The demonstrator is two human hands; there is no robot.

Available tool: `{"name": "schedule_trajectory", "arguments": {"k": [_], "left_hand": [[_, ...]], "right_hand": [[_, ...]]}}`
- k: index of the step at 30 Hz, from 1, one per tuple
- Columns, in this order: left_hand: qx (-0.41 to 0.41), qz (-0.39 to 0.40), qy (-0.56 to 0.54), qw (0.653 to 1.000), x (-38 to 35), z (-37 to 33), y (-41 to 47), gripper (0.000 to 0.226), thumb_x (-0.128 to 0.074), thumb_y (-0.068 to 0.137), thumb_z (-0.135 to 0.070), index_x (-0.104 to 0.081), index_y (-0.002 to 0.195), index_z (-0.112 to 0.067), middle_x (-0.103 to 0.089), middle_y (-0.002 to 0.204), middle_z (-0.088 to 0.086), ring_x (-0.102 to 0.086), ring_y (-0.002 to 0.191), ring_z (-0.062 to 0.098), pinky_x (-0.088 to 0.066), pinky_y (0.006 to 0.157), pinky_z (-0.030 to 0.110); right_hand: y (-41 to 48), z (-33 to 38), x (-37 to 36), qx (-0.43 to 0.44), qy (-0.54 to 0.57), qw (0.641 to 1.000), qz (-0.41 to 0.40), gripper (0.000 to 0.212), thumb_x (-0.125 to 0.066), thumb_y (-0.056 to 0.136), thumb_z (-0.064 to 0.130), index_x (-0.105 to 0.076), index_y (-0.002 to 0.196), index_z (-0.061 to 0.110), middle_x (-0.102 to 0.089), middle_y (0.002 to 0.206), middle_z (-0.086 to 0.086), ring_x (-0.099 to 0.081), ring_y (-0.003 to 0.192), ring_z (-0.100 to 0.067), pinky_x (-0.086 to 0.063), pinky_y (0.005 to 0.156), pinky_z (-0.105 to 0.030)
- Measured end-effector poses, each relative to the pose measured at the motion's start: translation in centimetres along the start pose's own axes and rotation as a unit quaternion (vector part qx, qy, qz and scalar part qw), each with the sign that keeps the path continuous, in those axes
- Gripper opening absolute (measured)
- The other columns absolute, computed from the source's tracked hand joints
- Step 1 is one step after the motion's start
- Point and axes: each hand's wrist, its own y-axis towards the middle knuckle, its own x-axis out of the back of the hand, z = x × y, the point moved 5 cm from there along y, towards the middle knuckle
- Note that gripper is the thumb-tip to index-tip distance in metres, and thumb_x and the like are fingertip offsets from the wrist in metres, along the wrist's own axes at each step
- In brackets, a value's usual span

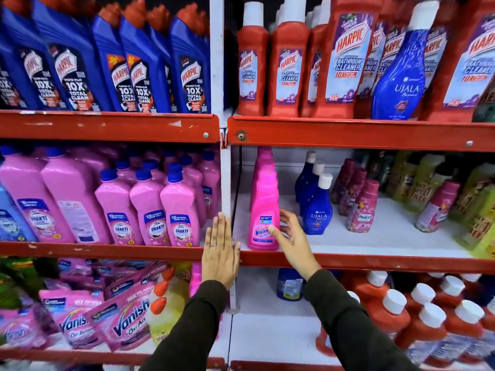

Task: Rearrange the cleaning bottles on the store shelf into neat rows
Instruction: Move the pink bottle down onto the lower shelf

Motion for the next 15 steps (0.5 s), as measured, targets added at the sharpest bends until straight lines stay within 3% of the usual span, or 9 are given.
{"name": "schedule_trajectory", "arguments": {"k": [2,6,11,15], "left_hand": [[0.004,0.006,0.001,1.0,-0.21,0.18,-0.02,0.073,-0.023,0.1,-0.029,0.018,0.156,-0.006,0.028,0.165,0.01,0.007,0.156,0.025,0.0,0.124,0.038],[0.005,0.011,0.001,1.0,-0.45,0.31,-0.02,0.072,-0.022,0.101,-0.03,0.013,0.157,-0.004,0.017,0.166,0.014,-0.02,0.152,0.033,-0.003,0.124,0.039],[0.01,0.007,-0.011,1.0,-0.26,0.29,-0.05,0.071,-0.023,0.101,-0.03,0.011,0.158,-0.004,0.019,0.166,0.014,-0.023,0.15,0.034,-0.002,0.124,0.039],[0.007,0.006,-0.01,1.0,0.1,0.08,0.01,0.063,-0.004,0.105,-0.033,0.015,0.157,-0.004,0.023,0.165,0.014,-0.023,0.15,0.035,-0.006,0.124,0.041]], "right_hand": [[0.04,-0.03,0.01,-0.002,-0.003,1.0,0.008,0.046,-0.065,0.097,0.023,-0.047,0.139,0.021,-0.062,0.127,0.016,-0.062,0.114,0.008,-0.055,0.089,-0.016],[-0.1,-0.08,-0.04,0.002,-0.003,1.0,0.012,0.044,-0.065,0.097,0.024,-0.047,0.138,0.026,-0.061,0.127,0.018,-0.062,0.116,0.007,-0.057,0.092,-0.02],[-0.18,-0.12,-0.12,0.007,-0.001,1.0,0.013,0.045,-0.064,0.097,0.026,-0.046,0.138,0.029,-0.061,0.129,0.017,-0.062,0.117,0.006,-0.057,0.092,-0.022],[-0.15,0.04,-0.05,0.003,-0.007,1.0,0.018,0.045,-0.064,0.097,0.029,-0.044,0.136,0.036,-0.06,0.128,0.018,-0.062,0.116,0.008,-0.057,0.087,-0.017]]}}
